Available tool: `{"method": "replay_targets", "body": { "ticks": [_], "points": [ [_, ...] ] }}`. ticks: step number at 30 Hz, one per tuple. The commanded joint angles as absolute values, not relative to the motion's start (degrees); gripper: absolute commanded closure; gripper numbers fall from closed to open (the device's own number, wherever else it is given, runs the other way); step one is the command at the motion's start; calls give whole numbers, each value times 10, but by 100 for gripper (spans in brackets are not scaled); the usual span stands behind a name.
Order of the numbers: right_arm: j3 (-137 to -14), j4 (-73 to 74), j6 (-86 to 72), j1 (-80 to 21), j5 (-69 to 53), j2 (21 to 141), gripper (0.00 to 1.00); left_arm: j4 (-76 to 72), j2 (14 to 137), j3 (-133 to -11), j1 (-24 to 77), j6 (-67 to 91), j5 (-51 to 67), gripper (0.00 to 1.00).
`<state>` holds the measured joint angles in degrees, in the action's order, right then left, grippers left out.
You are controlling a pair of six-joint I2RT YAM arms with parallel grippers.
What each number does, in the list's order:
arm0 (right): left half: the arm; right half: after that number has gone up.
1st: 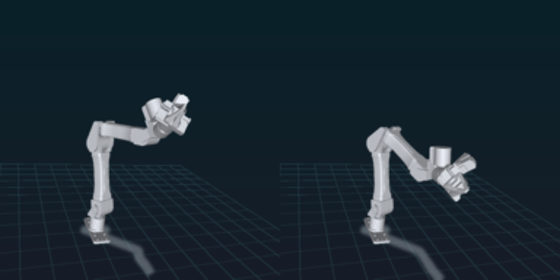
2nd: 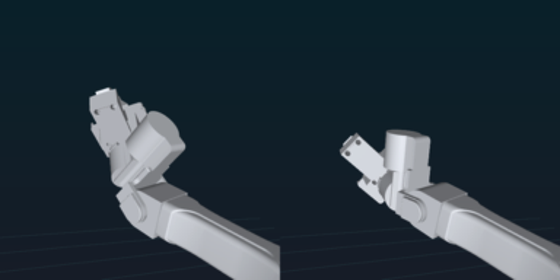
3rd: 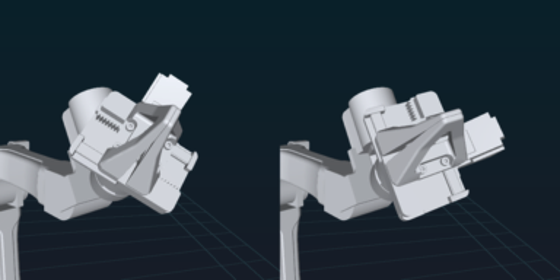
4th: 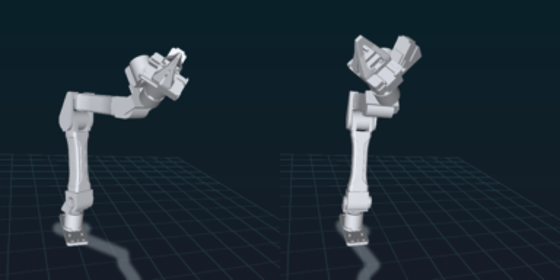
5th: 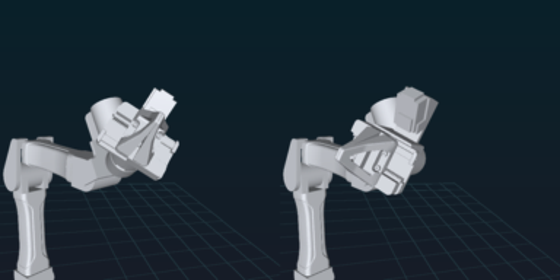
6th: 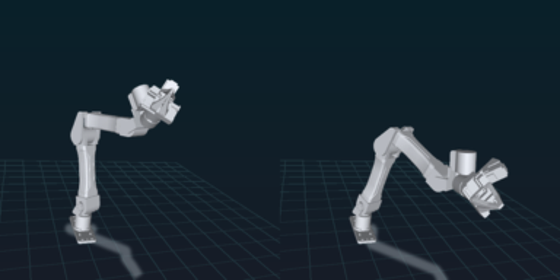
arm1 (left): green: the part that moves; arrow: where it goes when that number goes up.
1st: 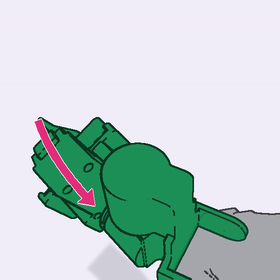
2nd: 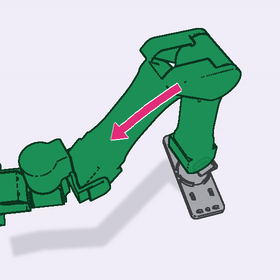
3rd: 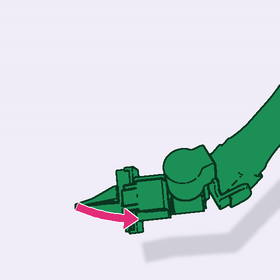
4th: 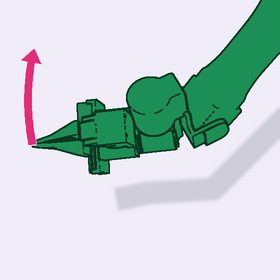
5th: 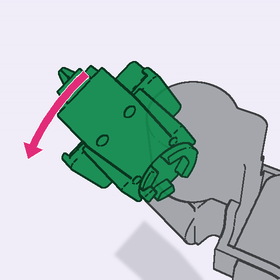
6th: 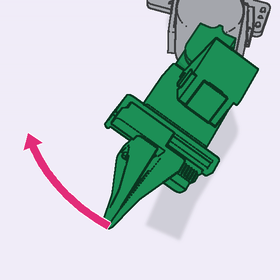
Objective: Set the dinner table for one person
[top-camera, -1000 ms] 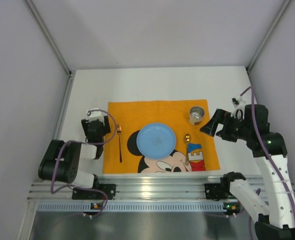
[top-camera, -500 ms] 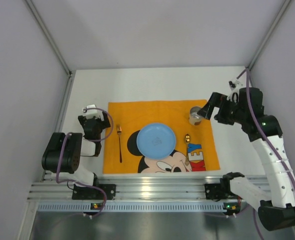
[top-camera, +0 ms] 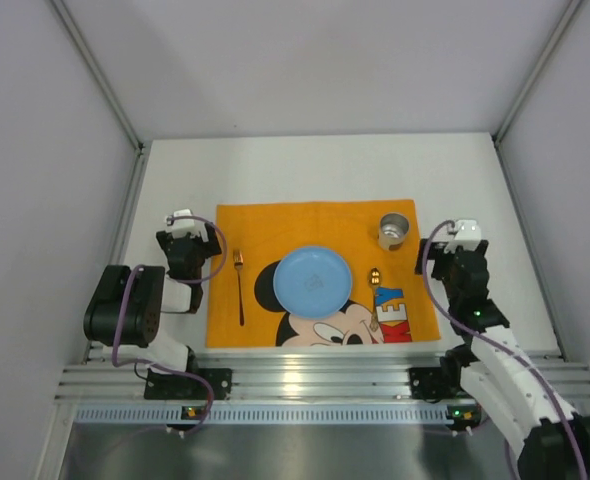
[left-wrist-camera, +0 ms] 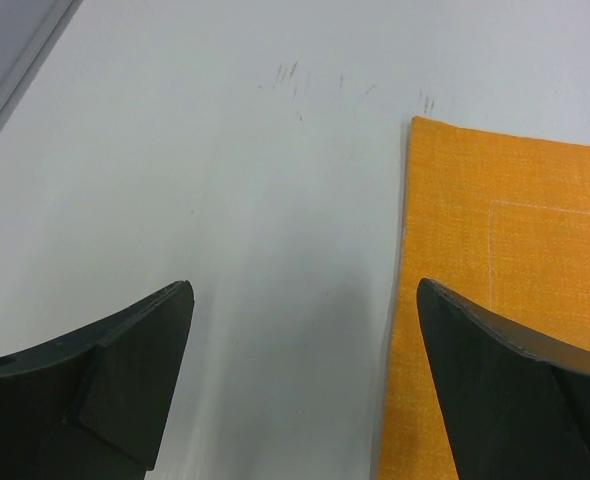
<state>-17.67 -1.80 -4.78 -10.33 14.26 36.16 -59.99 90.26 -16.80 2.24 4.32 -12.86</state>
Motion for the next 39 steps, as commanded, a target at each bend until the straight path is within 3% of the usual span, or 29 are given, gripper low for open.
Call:
{"method": "replay_targets", "body": {
  "ticks": [1, 5, 8, 11, 13, 39],
  "points": [
    [-121, -343, 84, -95, 84, 468, 0, -646, 898, -171, 20, 46, -121, 2],
    [-100, -585, 68, -69, 61, 651, 0, -647, 899, -171, 20, 46, -121, 2],
    [-124, -666, 73, -62, 47, 783, 0, -646, 898, -170, 20, 46, -122, 2],
    [-112, -726, 39, -44, 82, 835, 0, -646, 899, -170, 21, 46, -121, 2],
    [-134, -674, 37, -43, 75, 824, 0, -648, 898, -170, 21, 46, -122, 2],
    [-131, -693, 37, -40, 74, 831, 0, -648, 898, -170, 21, 46, -121, 2]
  ]
}}
